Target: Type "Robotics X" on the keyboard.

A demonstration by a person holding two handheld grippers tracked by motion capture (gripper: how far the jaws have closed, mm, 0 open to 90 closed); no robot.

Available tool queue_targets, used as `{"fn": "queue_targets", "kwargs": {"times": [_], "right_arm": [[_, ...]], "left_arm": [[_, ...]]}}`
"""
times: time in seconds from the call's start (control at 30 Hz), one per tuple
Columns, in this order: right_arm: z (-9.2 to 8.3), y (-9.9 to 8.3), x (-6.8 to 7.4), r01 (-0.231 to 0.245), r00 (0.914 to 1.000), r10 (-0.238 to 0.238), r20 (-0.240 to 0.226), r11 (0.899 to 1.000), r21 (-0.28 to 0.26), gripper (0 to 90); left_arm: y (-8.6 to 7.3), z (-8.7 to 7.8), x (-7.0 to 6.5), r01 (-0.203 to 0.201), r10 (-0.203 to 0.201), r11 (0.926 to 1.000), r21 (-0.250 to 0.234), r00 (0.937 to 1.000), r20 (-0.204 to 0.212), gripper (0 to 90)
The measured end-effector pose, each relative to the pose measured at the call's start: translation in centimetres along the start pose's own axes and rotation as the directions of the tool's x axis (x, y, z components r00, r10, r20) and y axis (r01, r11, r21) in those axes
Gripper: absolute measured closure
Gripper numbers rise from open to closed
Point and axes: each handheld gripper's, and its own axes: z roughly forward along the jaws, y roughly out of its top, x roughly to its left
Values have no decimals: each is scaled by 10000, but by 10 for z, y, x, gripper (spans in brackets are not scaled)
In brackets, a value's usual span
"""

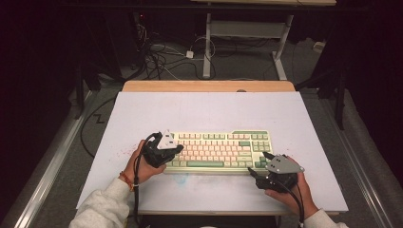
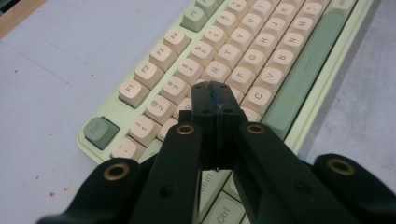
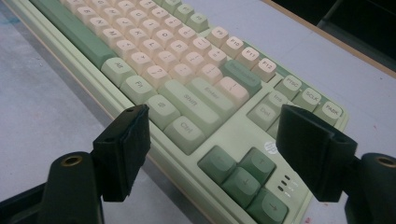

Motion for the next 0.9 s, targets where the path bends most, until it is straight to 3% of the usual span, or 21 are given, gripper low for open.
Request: {"fn": "queue_targets", "kwargs": {"times": [0.9], "right_arm": [[1,-1,0,16,9999,-15,-109,9999,117,263]], "left_arm": [[7,-3,-14,-477,480,9988,-84,9978,447,876]]}}
